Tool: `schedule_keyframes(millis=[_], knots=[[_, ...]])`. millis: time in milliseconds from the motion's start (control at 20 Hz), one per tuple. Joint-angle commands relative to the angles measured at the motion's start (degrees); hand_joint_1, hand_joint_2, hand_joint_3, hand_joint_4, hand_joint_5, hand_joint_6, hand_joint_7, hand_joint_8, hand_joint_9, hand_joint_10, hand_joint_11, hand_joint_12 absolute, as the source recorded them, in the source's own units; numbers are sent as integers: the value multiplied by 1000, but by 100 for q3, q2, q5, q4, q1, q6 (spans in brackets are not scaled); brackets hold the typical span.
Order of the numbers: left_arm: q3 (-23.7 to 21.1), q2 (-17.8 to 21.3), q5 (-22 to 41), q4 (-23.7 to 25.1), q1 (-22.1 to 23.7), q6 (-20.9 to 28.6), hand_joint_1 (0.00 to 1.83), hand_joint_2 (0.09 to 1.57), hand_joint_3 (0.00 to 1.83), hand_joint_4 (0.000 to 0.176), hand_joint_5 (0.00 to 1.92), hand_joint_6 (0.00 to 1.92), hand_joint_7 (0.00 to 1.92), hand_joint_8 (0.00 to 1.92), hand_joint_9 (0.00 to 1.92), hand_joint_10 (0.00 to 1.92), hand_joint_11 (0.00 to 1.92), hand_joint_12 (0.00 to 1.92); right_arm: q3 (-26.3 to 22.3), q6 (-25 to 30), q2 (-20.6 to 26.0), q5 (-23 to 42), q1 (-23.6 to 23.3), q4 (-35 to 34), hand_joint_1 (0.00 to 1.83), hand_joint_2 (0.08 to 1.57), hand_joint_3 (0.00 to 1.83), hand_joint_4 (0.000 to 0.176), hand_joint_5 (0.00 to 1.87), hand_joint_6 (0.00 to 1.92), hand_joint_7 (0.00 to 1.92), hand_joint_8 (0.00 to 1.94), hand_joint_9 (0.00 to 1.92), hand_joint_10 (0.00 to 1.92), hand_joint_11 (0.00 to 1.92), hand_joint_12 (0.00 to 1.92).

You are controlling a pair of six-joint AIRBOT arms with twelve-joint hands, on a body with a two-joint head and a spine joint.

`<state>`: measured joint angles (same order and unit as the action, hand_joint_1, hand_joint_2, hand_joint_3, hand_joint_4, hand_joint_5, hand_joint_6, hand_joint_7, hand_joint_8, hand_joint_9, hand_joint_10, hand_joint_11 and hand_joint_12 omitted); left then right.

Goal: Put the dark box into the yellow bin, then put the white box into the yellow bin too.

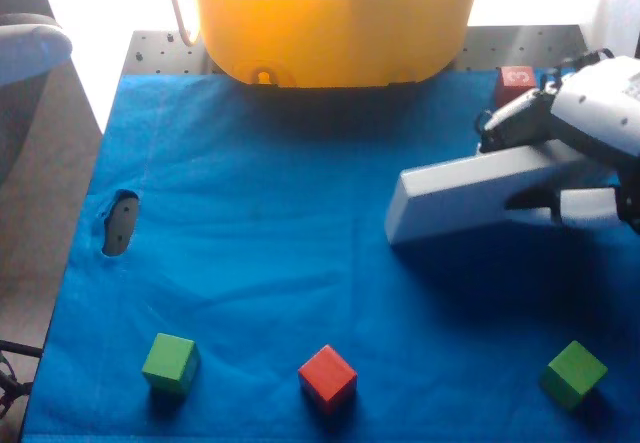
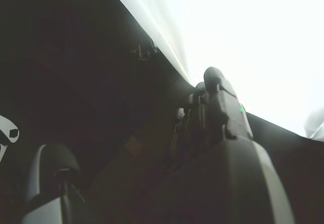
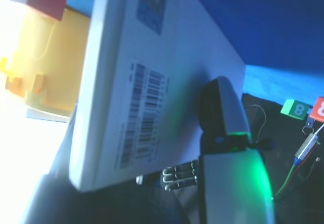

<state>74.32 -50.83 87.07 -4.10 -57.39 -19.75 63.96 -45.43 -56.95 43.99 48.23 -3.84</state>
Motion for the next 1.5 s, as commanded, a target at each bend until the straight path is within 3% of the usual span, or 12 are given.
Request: schedule_keyframes(millis=[0, 350, 450, 550, 900, 1000, 1100, 1200, 1250, 1300, 1400, 1450], knots=[[14, -34, 568, -219, 24, 15, 841, 902, 0, 56, 81, 13, 111, 8, 97, 1, 15, 228, 29, 13, -5, 739, -161, 13, 1299, 1049, 2, 0, 1039, 720, 1228, 761, 1177, 793, 969, 1299], [47, -74, 516, -232, 1, 15, 803, 921, 1, 66, 73, 5, 42, 0, 103, 0, 35, 242, 44, 10, 29, 739, -921, 487, 1280, 1089, 1, 0, 946, 882, 1145, 909, 1159, 813, 986, 1291], [65, -104, 503, -233, 1, 15, 773, 924, 1, 73, 69, 5, 40, 4, 100, 1, 37, 243, 64, -13, 29, 738, -1197, 637, 1389, 1082, 2, 0, 927, 855, 1092, 834, 1043, 1155, 925, 1277], [91, -148, 477, -233, 1, 15, 761, 902, 0, 79, 58, 0, 36, 6, 92, 3, 9, 231, 79, -130, 29, 738, -1396, 675, 1285, 1076, 0, 0, 987, 803, 1167, 867, 1140, 774, 953, 1256], [143, -249, 448, -234, 1, 16, 851, 820, 0, 72, 62, 4, 46, 2, 60, 0, 0, 139, 188, -390, 0, 740, -2028, 743, 1279, 1036, 0, 0, 1090, 675, 1255, 671, 1254, 553, 986, 1212], [154, -281, 447, -234, 1, 17, 840, 823, 0, 84, 77, 9, 42, 0, 66, 3, 6, 138, 229, -404, -6, 742, -2222, 742, 1284, 1033, 0, 0, 1119, 608, 1242, 718, 1263, 572, 986, 1273], [170, -320, 442, -236, 2, 19, 835, 860, 11, 68, 75, 5, 30, 0, 84, 10, 16, 143, 290, -405, -89, 745, -2475, 739, 1281, 1037, 0, 0, 1116, 614, 1224, 747, 1225, 674, 1003, 1307], [171, -333, 446, -239, 1, 22, 802, 857, 5, 69, 46, 0, 21, 0, 94, 9, 9, 138, 378, -409, -210, 764, -2703, 740, 1276, 1043, 2, 0, 1220, 394, 1122, 947, 1091, 830, 846, 1476], [172, -343, 437, -238, 1, 22, 802, 857, 5, 69, 46, 0, 21, 0, 94, 9, 9, 138, 401, -409, -234, 772, -2745, 740, 1276, 1043, 2, 0, 1220, 394, 1122, 947, 1091, 830, 846, 1476], [176, -367, 436, -238, 1, 24, 783, 837, 0, 66, 68, 9, 49, 10, 112, 13, 37, 149, 420, -409, -242, 781, -2815, 739, 1261, 1055, 2, 0, 1129, 597, 1121, 907, 1030, 832, 813, 1405], [188, -406, 453, -240, 2, 38, 845, 847, 0, 60, 88, 15, 65, 15, 109, 9, 21, 142, 458, -419, -256, 785, -2909, 741, 1259, 1054, 1, 0, 1075, 723, 1169, 792, 1116, 679, 952, 1195], [207, -432, 452, -242, 2, 61, 871, 862, 6, 44, 64, 3, 69, 13, 108, 8, 15, 141, 489, -457, -272, 784, -2942, 758, 1257, 1053, 0, 0, 1056, 788, 1199, 704, 1193, 495, 1013, 1057]])
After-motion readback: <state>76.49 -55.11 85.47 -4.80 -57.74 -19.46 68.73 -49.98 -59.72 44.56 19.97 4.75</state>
